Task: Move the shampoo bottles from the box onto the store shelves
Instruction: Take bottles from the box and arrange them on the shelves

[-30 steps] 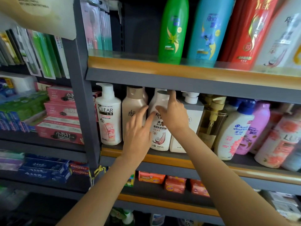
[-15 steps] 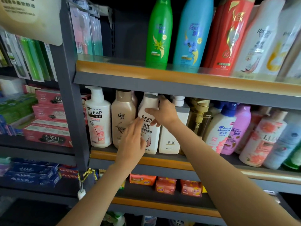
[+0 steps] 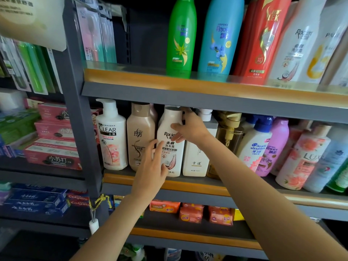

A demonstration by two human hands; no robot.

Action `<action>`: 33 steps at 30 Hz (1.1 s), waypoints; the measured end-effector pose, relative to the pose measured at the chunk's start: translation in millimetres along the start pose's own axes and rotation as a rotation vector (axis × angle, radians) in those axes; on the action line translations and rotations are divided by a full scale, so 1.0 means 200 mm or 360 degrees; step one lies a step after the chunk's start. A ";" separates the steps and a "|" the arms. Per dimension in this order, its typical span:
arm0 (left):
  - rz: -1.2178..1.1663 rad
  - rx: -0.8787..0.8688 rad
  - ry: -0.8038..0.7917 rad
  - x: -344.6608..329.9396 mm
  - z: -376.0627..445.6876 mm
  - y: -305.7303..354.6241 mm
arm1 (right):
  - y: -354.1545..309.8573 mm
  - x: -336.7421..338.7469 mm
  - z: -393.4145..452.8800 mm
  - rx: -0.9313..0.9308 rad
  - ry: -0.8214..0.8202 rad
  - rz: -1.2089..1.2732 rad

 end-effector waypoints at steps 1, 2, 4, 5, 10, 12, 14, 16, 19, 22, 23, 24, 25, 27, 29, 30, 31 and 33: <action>0.0003 -0.0011 0.0022 0.00 0.00 0.00 | 0.00 0.01 -0.02 0.0026 0.0071 0.0012; 0.0006 -0.0020 0.0050 0.01 0.00 0.00 | 0.00 0.03 -0.06 0.0085 0.0187 -0.0013; 0.0007 -0.0042 0.0097 0.02 0.00 0.01 | 0.00 0.08 -0.16 0.0247 0.0503 -0.0205; 0.0011 -0.0072 0.0111 0.03 0.00 0.02 | 0.02 0.11 -0.22 0.0284 0.0637 -0.0322; 0.0127 -0.0237 0.0150 0.00 0.02 0.08 | 0.25 0.21 -0.31 -0.0008 0.0715 -0.0852; 0.0166 -0.0278 0.0169 -0.02 0.03 0.11 | 0.26 0.18 -0.26 -0.0024 0.0587 -0.0958; 0.0230 -0.0329 0.0161 -0.05 0.05 0.15 | 0.27 0.17 -0.21 -0.0071 0.0503 -0.0928; 0.0347 -0.0409 0.0142 -0.07 0.05 0.19 | 0.29 0.18 -0.17 -0.0143 0.0451 -0.0796; 0.0432 -0.0431 0.0144 -0.08 0.06 0.20 | 0.31 0.18 -0.14 -0.0264 0.0424 -0.0645; 0.0417 -0.0404 0.0149 -0.09 0.04 0.17 | 0.30 0.18 -0.16 -0.0383 0.0507 -0.0696; 0.0415 -0.0390 0.0152 -0.10 0.03 0.16 | 0.29 0.19 -0.16 -0.0394 0.0545 -0.0731; 0.0422 -0.0373 0.0157 -0.10 0.03 0.15 | 0.28 0.20 -0.16 -0.0397 0.0582 -0.0766; 0.0438 -0.0360 0.0161 -0.10 0.02 0.15 | 0.28 0.20 -0.16 -0.0397 0.0613 -0.0795; 0.0473 -0.0355 0.0143 -0.11 0.02 0.14 | 0.27 0.20 -0.17 -0.0398 0.0654 -0.0827; 0.0497 -0.0364 0.0124 -0.12 0.01 0.14 | 0.25 0.20 -0.18 -0.0396 0.0678 -0.0856; 0.0510 -0.0376 0.0119 -0.12 0.02 0.14 | 0.24 0.20 -0.18 -0.0392 0.0687 -0.0874; 0.0523 -0.0389 0.0115 -0.12 0.02 0.15 | 0.24 0.20 -0.18 -0.0387 0.0694 -0.0891; 0.0548 -0.0404 0.0105 -0.12 0.02 0.15 | 0.23 0.20 -0.18 -0.0373 0.0702 -0.0922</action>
Point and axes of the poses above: each hand's wrist, its own z-axis towards the middle knuckle, its own x-axis out of the back of the hand, y = z × x, the point moved 9 cm from there along z, towards the middle knuckle, and after that the axes turned 14 degrees about -z, right-handed, at the moved point
